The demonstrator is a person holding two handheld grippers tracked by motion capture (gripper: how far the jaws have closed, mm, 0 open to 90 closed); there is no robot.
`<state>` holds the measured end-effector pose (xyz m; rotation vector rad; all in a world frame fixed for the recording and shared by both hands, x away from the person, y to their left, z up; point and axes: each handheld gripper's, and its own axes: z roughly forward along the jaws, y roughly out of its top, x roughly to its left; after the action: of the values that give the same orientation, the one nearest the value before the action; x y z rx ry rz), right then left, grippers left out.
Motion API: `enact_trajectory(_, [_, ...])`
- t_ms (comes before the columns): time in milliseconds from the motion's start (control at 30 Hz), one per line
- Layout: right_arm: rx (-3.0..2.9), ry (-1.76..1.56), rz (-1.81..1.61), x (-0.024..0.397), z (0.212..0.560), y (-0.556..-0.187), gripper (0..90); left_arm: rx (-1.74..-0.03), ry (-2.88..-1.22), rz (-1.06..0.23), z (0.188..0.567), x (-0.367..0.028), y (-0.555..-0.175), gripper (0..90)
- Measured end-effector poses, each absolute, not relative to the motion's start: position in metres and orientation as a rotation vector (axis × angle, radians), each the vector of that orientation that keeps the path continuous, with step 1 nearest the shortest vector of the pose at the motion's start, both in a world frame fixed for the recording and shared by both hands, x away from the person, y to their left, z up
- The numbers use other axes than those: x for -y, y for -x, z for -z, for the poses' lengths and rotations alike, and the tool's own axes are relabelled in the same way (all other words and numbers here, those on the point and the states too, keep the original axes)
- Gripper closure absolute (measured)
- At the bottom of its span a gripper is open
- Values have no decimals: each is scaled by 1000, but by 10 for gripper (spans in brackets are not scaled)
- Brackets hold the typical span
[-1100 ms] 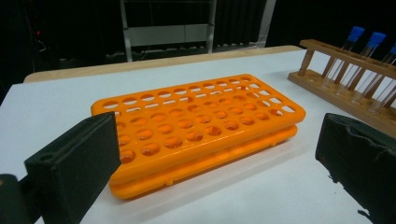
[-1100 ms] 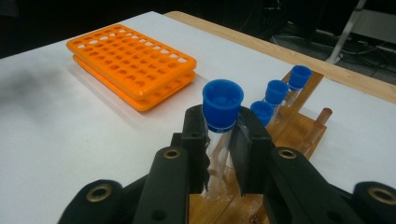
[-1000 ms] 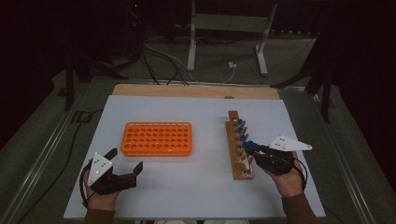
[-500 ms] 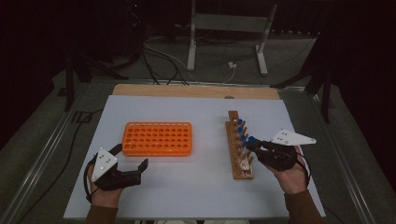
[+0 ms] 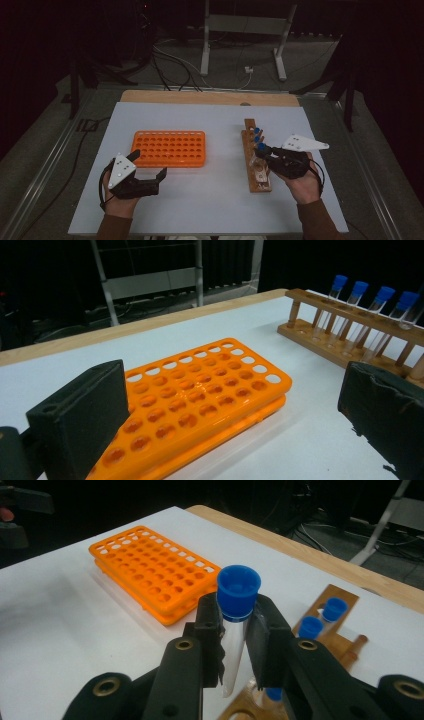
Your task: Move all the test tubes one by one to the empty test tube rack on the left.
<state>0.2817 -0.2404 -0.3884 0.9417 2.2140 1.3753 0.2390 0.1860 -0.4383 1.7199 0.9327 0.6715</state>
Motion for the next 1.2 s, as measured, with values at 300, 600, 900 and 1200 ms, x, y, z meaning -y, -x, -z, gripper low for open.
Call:
enact_trajectory(300, [-2231,-919,-1409,226,391,-285,765,-867,-1775,-624,435,-160,-249,15])
enact_trajectory(600, [-2259,-914,-1414,214,396,-290,765,-831,-1778,-587,437,-136,-258,15])
enact_trajectory(900, [-2283,-894,-1429,197,398,-293,765,-800,-1799,-548,441,-112,-263,55])
enact_trajectory(1200, [-2312,-864,-1436,180,398,-295,765,-791,-1800,-529,445,-92,-271,67])
